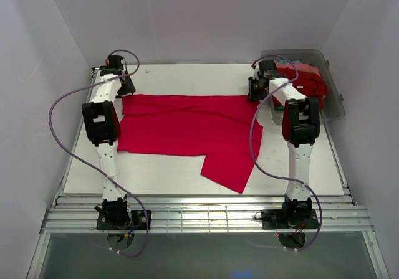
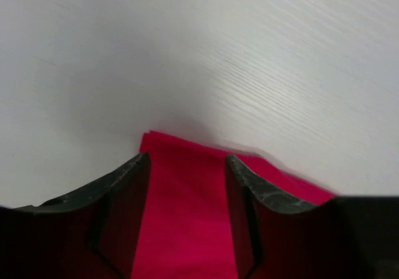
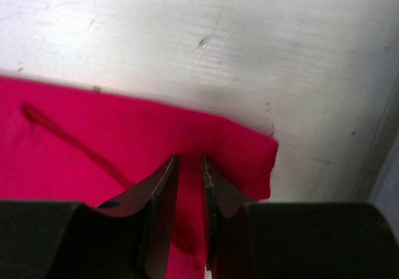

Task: Fold and stack the t-shirts
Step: Fold the flattened tshirt in 1/3 of the way

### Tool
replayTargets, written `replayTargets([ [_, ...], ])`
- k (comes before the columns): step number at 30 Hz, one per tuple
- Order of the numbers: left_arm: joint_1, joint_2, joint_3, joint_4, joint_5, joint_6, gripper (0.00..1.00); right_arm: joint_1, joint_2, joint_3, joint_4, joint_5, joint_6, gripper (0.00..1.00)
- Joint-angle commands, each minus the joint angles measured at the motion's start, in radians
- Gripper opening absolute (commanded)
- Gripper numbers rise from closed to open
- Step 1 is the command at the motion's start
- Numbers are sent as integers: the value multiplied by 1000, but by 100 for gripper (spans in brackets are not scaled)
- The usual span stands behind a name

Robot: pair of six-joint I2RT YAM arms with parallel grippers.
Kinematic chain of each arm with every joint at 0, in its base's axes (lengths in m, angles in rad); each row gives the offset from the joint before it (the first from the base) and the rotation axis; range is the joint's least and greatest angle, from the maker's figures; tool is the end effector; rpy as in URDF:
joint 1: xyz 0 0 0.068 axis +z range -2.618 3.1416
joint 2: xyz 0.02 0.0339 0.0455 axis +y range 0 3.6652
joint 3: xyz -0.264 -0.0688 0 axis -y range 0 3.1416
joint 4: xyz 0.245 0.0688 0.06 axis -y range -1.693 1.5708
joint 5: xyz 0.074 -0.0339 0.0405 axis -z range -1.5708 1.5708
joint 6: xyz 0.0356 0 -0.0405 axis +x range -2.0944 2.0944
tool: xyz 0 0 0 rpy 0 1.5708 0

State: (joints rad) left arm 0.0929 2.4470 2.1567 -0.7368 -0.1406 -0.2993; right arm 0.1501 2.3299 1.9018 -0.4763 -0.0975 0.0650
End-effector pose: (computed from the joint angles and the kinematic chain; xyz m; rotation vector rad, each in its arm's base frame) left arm 0.5285 0.0543 0.1763 -0.5535 2.5256 0.1068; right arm 0.5108 0.0808 0.1719 -0.1474 2.4770 0.2125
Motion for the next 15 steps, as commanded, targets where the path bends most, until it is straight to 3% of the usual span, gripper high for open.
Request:
replayTargets([
  [1,-44,-178,6,46,-20,3,65,2,-139,-55,123,-79,-11,28],
  [3,-56,-241,-32,65,-24,-7,80,6,-201,-76,152,-99,-10,33],
  [7,-76,-324,-93,71,-10,-17,98,12,-236,-64,131,-166,-5,42],
  [15,-156,-509,-398,129,104,-18,98,40,-190,-102,93,-200,-2,42],
])
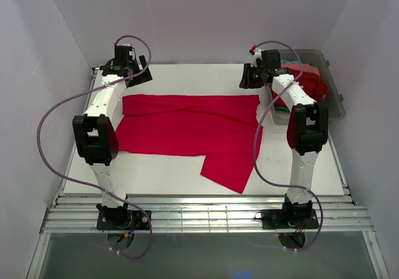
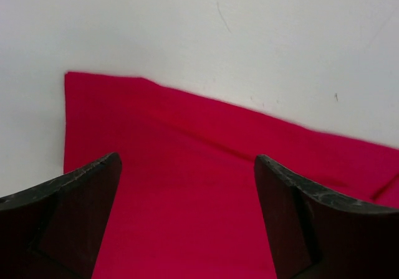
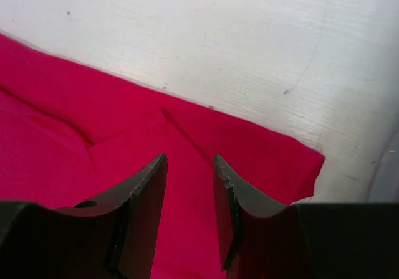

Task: Fold and stack the t-shirts
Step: Fold the flattened tshirt in 1/3 of the way

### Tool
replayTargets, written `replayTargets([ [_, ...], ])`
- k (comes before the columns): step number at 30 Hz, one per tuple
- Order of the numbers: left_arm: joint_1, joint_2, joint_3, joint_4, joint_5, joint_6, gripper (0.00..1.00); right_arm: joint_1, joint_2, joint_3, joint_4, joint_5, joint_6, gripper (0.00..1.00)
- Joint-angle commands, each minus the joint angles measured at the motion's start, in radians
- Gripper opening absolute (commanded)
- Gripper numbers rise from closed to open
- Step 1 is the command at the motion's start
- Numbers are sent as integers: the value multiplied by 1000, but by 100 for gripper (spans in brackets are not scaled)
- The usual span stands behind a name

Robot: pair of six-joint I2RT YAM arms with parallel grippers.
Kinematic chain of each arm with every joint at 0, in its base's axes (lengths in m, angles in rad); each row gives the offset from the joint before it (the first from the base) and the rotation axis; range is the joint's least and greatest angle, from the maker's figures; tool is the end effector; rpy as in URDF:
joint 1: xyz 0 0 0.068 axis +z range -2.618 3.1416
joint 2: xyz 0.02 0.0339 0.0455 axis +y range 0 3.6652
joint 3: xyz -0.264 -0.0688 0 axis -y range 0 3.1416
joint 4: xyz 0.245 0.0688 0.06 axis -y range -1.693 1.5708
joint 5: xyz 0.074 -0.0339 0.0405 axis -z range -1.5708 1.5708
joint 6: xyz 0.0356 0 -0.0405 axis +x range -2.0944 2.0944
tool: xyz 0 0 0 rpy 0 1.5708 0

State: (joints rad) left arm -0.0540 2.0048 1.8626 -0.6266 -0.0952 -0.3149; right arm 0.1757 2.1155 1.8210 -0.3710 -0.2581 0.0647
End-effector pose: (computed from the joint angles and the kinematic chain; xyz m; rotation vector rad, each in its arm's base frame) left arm 0.4602 -0.0215 0.3016 -0.3506 2.3099 -0.0723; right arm 0.4848 0.0953 0.2587 -0.2653 2.2274 0.4190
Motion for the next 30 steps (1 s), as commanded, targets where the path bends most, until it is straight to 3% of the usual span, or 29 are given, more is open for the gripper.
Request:
replayTargets([
  [1,-10,-107,-130,28,71,-3,98,16,35,-31,-9,-55,0,42],
  [11,-32,-308,-379,67,150,-43,98,87,141,49,46,-66,43,43],
  [19,-41,-411,-457,57,131,-33,98,127,242,164,50,-41,66,44],
  [30,-41,-466,-493,30,112,-10,98,130,245,158,43,-1,32,44],
])
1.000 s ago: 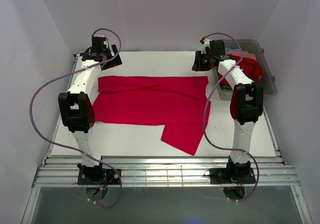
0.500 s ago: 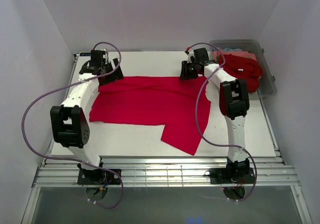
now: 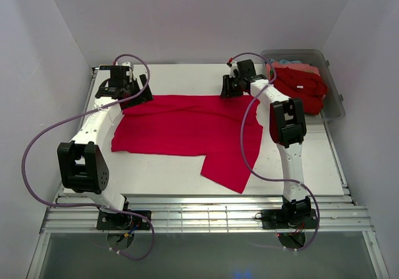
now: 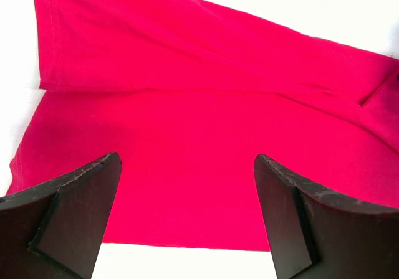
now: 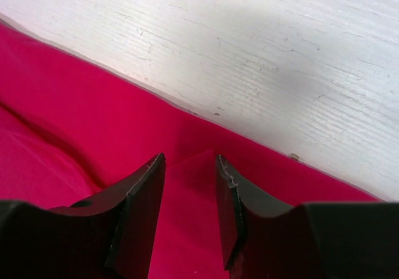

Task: Fold and stack the t-shirts
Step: Fold the flattened tshirt in 1/3 of the way

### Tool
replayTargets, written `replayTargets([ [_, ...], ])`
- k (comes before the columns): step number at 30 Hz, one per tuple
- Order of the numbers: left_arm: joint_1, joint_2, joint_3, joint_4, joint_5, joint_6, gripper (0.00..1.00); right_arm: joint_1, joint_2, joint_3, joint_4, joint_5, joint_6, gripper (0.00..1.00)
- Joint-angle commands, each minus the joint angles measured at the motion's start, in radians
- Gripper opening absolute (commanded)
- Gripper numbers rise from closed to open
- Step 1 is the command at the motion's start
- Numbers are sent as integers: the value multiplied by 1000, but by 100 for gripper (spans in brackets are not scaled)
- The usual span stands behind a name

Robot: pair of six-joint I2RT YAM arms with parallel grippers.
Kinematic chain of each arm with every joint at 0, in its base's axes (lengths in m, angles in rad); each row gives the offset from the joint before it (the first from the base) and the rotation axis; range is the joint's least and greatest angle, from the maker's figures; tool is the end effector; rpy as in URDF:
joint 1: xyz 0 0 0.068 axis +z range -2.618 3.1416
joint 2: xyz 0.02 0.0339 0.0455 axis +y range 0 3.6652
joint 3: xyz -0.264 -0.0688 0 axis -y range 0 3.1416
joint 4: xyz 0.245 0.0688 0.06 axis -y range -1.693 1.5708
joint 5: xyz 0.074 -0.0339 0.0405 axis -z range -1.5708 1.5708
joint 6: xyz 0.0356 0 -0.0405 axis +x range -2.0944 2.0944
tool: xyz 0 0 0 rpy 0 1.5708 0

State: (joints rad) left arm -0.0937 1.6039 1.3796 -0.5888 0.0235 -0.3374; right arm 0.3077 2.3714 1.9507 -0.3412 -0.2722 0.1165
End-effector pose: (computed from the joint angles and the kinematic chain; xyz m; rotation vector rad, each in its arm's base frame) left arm 0.3546 -0.0342 0.3017 -0.2801 2.3798 -0.2315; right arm 0.5079 0.1715 0.1773 -0.3620 2.3298 0.5272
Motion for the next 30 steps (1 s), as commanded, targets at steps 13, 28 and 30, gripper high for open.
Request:
replayTargets([
  [13,-1,-71,-11,-8,-8,15,98,5,-21,-13,-19,27,-57,43],
  [28,-1,-96,-17,-9,-8,14,98,16,-81,-111,-7,79,-90,19],
  [30,-1,-101,-20,-11,-8,15,98,22,-103,-122,7,93,-95,17],
])
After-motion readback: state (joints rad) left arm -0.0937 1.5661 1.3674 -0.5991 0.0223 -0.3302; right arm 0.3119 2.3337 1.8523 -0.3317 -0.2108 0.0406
